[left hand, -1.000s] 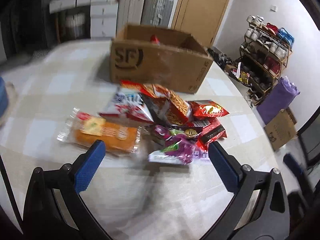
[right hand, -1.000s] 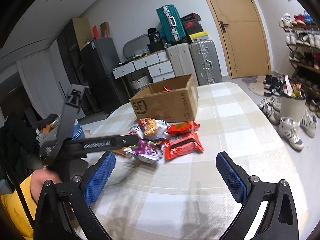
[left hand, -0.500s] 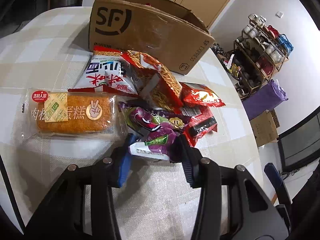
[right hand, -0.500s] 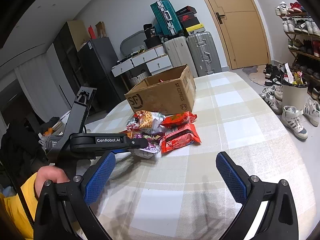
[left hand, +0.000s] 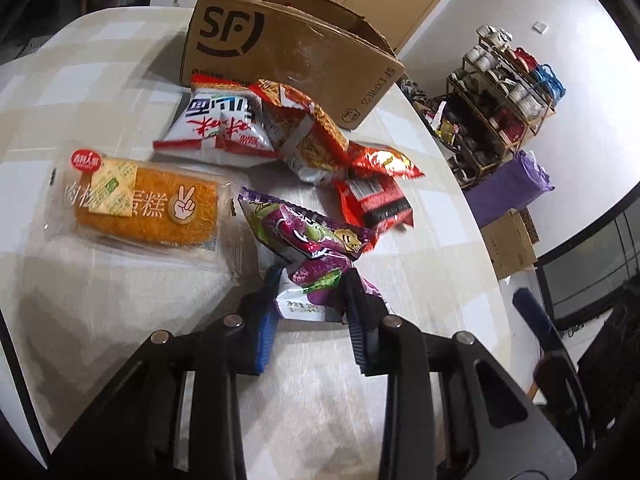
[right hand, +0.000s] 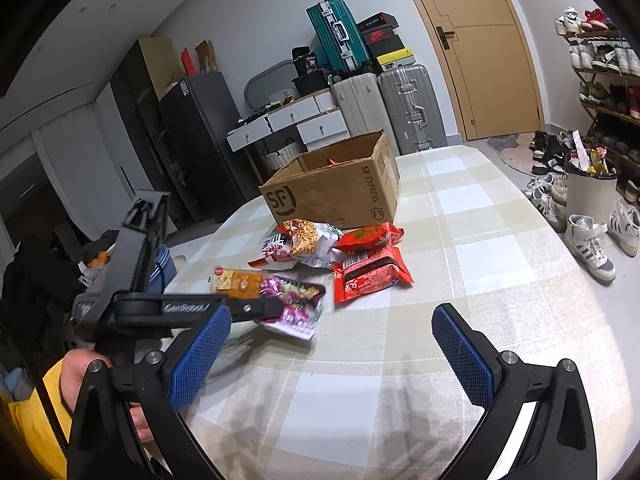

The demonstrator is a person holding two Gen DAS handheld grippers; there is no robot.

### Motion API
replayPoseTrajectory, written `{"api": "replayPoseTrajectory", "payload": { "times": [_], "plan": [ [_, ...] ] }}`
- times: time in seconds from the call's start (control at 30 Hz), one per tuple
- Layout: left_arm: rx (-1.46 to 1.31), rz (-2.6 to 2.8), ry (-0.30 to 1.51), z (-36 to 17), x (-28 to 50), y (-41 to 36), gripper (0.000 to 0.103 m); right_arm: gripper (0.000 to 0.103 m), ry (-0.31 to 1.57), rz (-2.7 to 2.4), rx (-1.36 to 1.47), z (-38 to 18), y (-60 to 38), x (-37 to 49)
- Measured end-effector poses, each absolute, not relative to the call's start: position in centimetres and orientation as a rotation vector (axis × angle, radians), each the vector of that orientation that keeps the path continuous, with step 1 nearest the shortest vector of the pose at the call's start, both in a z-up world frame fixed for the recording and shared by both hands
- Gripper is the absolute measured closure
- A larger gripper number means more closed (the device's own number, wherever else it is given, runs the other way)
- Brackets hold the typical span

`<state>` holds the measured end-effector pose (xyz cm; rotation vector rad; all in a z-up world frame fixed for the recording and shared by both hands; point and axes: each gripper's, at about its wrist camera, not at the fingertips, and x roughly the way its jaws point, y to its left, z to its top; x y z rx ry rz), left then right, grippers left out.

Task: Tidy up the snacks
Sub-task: 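Grasp the purple candy bag with the left tool while the right tool grasps the red snack pack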

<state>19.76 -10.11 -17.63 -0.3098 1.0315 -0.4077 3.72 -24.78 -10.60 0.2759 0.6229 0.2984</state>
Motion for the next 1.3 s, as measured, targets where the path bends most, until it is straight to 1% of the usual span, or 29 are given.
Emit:
{"api": "replayPoseTrajectory", "payload": {
  "times": [0.43, 0.87, 1.03, 1.3],
  "plan": [
    [-0.351, -0.522, 1.008, -18.1, 14.8, -6.6, 0.077, 0.001, 0.656, 0.311, 0.257, -10.7, -23.1, 4.2],
    [-0.338, -0.594, 0.986, -16.5, 11.5, -5.1, 0.077, 0.001, 0.691, 0.290, 0.249, -11.2, -22.8, 5.1],
    [-0.355, -0.595, 0.964, -15.9, 11.1, -3.8, 0.077, 0.001, 0.733, 0.270, 0.256, -11.2, -24.1, 7.3],
    [-0.377, -0.565, 0.912, -14.4, 10.8, -0.9, 0.077, 0.001, 0.846, 0.284, 0.167, -12.5, -23.5, 13.8]
  ]
}}
